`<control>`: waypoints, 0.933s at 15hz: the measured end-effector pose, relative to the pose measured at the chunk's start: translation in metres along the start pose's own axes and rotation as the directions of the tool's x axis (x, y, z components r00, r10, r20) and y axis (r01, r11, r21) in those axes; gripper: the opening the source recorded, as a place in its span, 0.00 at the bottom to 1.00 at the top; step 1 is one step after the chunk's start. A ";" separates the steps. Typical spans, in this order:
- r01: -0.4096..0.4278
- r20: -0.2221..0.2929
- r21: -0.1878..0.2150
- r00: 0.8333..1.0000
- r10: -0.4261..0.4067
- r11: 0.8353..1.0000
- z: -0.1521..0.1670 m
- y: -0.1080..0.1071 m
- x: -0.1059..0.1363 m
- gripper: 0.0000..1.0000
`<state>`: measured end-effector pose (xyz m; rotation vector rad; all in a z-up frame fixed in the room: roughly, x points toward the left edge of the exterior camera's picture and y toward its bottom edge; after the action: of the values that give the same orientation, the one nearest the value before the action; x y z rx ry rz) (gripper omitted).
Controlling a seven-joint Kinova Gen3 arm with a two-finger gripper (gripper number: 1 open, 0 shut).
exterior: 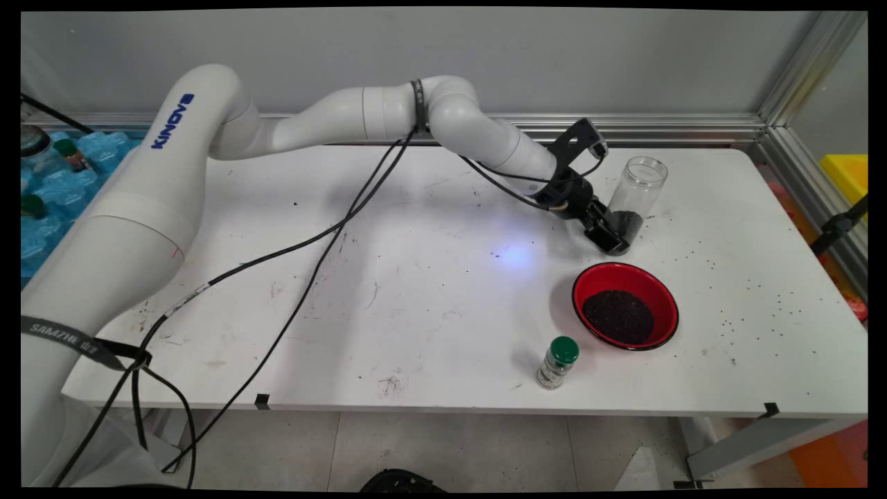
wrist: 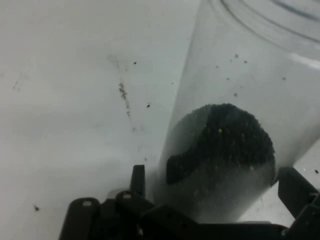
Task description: Pick up the black seasoning powder from the table, then pour the black seasoning powder in the red bowl
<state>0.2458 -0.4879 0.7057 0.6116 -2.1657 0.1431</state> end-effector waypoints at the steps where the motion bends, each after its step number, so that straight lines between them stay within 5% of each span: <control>1: 0.003 -0.003 0.000 1.000 -0.003 1.000 0.002 0.000 0.000 1.00; 10: 0.010 -0.022 0.003 1.000 -0.010 1.000 0.011 -0.003 0.000 1.00; 11: 0.008 -0.026 0.002 1.000 -0.008 1.000 0.012 -0.003 0.000 0.00; 14: 0.001 -0.031 0.000 1.000 -0.001 1.000 0.011 -0.004 0.000 0.00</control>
<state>0.2398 -0.4947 0.6979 0.6066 -2.1357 0.1507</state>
